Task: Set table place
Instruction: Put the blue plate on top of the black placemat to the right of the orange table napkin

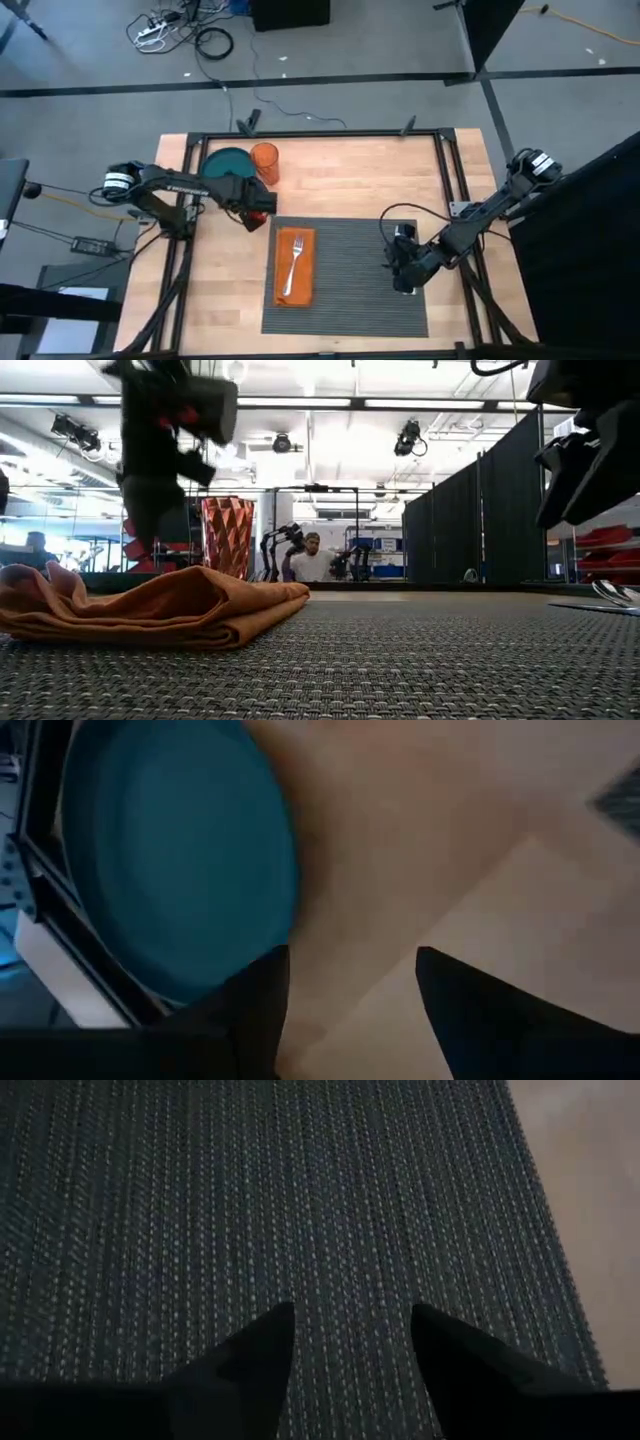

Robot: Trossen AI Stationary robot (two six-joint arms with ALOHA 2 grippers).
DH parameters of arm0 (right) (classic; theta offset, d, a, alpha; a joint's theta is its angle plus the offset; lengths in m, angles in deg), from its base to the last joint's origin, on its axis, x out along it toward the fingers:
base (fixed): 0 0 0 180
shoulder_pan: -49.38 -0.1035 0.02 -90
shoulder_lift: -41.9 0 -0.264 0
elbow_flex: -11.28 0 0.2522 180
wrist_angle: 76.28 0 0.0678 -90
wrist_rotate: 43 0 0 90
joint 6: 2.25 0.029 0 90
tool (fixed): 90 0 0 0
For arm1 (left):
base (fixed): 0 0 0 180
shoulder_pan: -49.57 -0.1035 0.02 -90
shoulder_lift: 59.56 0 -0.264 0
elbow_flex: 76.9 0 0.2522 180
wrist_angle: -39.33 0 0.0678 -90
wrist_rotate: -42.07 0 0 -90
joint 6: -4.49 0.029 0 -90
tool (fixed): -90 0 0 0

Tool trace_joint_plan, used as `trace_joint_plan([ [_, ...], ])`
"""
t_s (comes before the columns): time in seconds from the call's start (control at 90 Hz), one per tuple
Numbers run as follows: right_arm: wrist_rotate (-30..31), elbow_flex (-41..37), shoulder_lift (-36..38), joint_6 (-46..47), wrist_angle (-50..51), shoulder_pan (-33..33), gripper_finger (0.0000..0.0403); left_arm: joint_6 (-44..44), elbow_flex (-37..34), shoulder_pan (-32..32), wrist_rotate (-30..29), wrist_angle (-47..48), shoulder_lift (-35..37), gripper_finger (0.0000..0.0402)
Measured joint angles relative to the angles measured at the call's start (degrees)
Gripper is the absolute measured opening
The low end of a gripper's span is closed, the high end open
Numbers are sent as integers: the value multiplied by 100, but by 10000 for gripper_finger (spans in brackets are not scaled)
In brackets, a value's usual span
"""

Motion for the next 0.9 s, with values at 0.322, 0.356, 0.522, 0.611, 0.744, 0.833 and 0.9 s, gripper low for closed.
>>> trace_joint_plan([
  [0.322, -2, -208, 0, 5, -186, 0, 178, 1213, -543, -1090, 72, -645, 0, 203],
  [0.356, -2, -208, 0, -16, -193, 0, 178, 1340, -603, -1154, 122, -756, 0, 203],
  [0.522, 0, -208, 0, -97, -264, 0, 177, 1767, -908, -1479, 306, -1324, 0, 203],
  [0.611, -3, -208, 0, -97, -325, 0, 174, 1804, -1091, -1663, 476, -1562, 0, 201],
  [0.744, -28, -208, 0, -99, -333, 0, 174, 1949, -1262, -1750, 543, -1637, -9, 174],
  [0.833, -37, -208, 0, -101, -333, 0, 174, 2042, -1249, -1754, 565, -1729, -11, 129],
  [0.9, -48, -208, 0, -104, -333, 0, 172, 2049, -1251, -1752, 567, -1716, -12, 85],
])
